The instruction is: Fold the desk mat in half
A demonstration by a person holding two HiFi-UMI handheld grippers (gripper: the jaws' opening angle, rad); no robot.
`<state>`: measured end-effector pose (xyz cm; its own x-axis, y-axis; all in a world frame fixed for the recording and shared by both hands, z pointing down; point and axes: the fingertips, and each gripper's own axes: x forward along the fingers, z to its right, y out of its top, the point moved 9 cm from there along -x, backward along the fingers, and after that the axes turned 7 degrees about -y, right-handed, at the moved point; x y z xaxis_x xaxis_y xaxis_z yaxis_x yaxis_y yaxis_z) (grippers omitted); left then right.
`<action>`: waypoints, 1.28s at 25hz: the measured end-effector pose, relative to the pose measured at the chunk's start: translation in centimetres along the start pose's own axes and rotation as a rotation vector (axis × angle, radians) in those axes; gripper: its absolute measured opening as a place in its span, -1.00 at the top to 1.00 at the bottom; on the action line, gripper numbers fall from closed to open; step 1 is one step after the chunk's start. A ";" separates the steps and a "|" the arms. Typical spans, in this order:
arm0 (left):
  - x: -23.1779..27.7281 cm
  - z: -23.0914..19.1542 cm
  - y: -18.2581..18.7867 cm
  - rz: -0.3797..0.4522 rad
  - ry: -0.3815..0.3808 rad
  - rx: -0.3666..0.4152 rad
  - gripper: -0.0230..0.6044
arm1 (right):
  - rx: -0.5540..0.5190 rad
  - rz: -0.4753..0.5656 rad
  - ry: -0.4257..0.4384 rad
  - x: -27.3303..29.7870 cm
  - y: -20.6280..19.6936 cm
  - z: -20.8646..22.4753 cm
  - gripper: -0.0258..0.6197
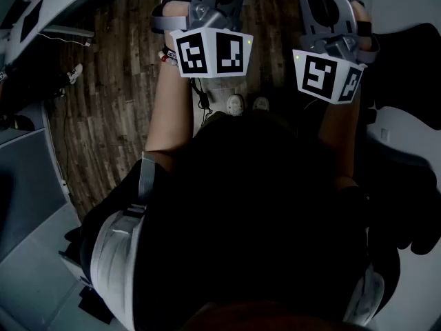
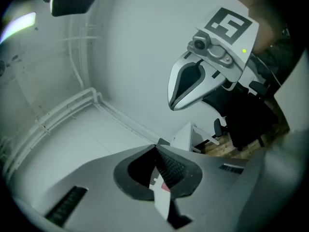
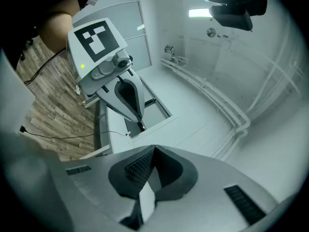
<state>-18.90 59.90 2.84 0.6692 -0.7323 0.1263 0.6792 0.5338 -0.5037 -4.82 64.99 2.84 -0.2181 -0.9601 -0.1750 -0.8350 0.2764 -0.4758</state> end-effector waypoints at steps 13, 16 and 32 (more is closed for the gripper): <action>0.3 0.0 -0.3 0.016 -0.013 -0.052 0.89 | 0.001 -0.003 0.002 0.2 -0.4 0.0 0.83; 0.5 0.1 -0.2 0.017 -0.013 -0.050 0.89 | 0.005 -0.002 0.005 0.2 -0.6 0.0 0.83; 2.2 1.9 1.2 -0.021 -0.004 -0.056 0.89 | 0.023 0.013 0.023 -0.7 -3.7 0.6 0.83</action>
<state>-16.02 59.74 4.13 0.6563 -0.7412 0.1409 0.6752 0.4937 -0.5481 -1.27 64.68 4.16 -0.2409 -0.9570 -0.1619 -0.8201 0.2899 -0.4933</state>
